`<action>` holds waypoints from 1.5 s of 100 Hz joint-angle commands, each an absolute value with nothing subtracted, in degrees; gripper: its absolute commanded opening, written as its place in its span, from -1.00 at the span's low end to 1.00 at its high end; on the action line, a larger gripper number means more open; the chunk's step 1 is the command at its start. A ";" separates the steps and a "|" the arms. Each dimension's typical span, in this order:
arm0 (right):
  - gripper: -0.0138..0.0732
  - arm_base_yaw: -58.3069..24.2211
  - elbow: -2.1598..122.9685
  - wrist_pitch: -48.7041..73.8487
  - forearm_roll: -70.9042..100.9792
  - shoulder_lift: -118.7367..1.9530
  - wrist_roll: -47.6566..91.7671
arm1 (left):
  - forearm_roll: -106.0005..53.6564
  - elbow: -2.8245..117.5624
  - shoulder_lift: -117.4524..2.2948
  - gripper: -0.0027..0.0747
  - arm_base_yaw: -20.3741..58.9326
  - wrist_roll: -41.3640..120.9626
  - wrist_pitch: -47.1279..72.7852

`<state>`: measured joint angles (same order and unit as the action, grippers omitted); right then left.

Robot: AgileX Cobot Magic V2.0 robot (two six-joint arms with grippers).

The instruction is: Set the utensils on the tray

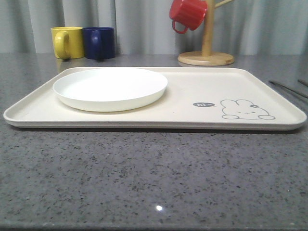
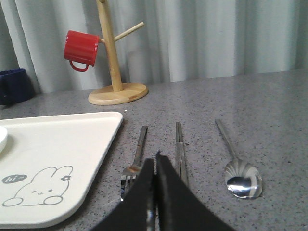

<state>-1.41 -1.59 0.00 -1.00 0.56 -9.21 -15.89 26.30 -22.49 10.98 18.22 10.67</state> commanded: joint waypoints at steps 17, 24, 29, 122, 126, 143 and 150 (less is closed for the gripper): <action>-0.84 -1.18 -0.51 -9.29 -1.02 1.89 -8.70 | -16.26 27.91 -22.76 -0.98 11.27 17.60 5.90; -0.84 -1.18 0.25 -9.18 -1.02 1.89 -8.70 | -16.26 27.91 -22.76 -0.98 11.27 17.60 5.90; -0.84 -1.18 1.57 -7.64 -1.02 1.89 -8.70 | -16.26 27.91 -22.76 -0.98 11.27 17.60 5.90; -0.77 -1.23 51.52 38.06 0.00 -53.63 -8.70 | -16.26 27.91 -22.76 -0.98 11.27 17.60 5.90; -0.69 -1.32 51.52 38.05 0.00 -54.37 -8.70 | -16.26 27.91 -22.76 -0.98 11.27 17.60 5.90; -0.08 -1.32 51.52 38.81 0.77 -55.78 -8.70 | -16.26 27.91 -22.76 -0.98 11.27 17.60 5.90; 0.15 -1.32 51.52 38.81 0.77 -55.78 -8.70 | -16.26 27.91 -22.76 -0.98 11.27 17.60 5.90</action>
<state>-1.41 49.31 41.69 0.58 -56.24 -9.21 -15.79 26.30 -22.49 10.98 18.22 10.67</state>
